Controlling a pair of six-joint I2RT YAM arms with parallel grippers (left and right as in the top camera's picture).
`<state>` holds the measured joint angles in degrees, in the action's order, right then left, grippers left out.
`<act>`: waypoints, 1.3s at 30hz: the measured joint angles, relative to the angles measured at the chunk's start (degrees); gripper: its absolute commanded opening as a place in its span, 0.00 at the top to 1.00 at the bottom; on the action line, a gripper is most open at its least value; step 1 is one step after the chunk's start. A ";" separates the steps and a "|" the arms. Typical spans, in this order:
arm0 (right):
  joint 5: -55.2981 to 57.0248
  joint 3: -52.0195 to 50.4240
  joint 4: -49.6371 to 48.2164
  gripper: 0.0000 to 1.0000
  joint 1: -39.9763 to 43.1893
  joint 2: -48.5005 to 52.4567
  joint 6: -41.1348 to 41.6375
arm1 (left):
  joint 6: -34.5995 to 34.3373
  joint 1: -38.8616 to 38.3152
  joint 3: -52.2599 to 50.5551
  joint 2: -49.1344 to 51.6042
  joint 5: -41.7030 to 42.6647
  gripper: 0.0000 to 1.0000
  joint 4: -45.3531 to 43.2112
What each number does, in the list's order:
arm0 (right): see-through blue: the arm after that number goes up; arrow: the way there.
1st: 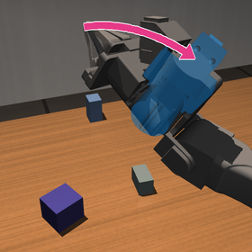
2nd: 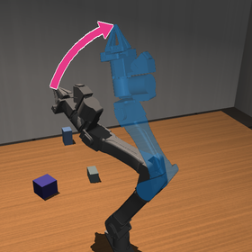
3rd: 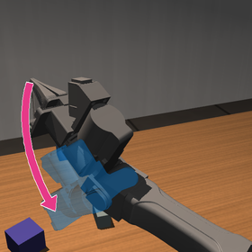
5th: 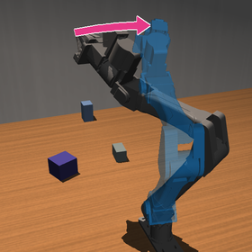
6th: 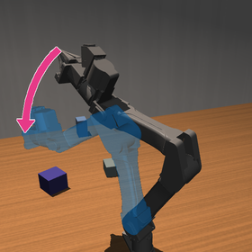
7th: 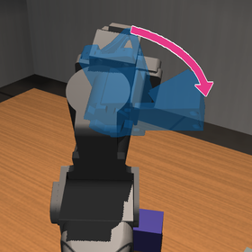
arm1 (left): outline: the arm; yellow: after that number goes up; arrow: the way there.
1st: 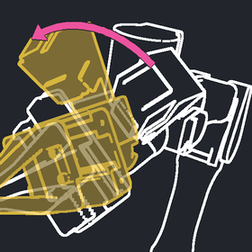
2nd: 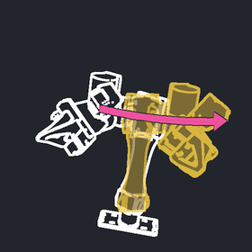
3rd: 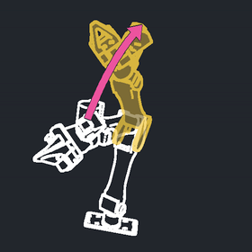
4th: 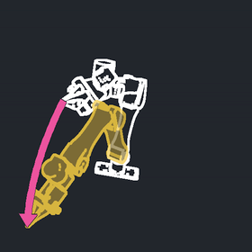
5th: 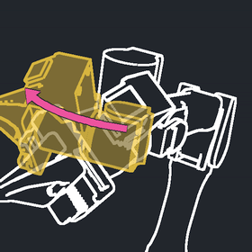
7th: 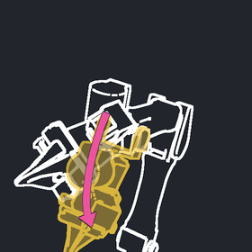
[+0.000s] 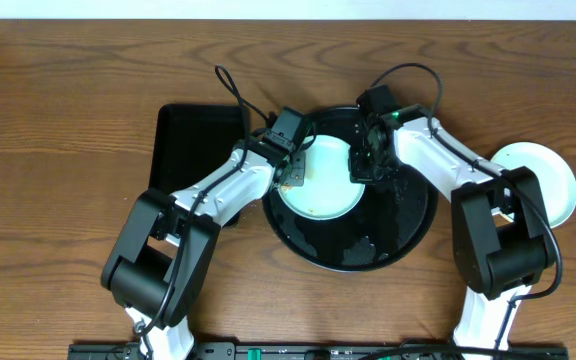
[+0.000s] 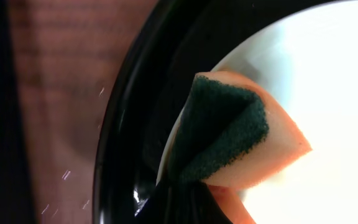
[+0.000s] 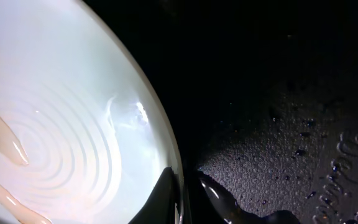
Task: Clean dirty plates on tray and stack at the side
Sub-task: 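Scrub the stained plate with the sponge held in the left gripper, then move the sponge with the left gripper back over the black rectangular tray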
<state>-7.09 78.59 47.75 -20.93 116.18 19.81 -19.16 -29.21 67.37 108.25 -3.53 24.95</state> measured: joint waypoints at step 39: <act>0.07 -0.02 0.81 0.99 -0.42 0.00 -0.35 | 5.62 27.41 -2.03 -11.43 3.26 0.83 10.58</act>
<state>-7.03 78.56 48.56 -21.34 116.18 19.46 -13.54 -1.80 65.34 96.82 -0.27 35.53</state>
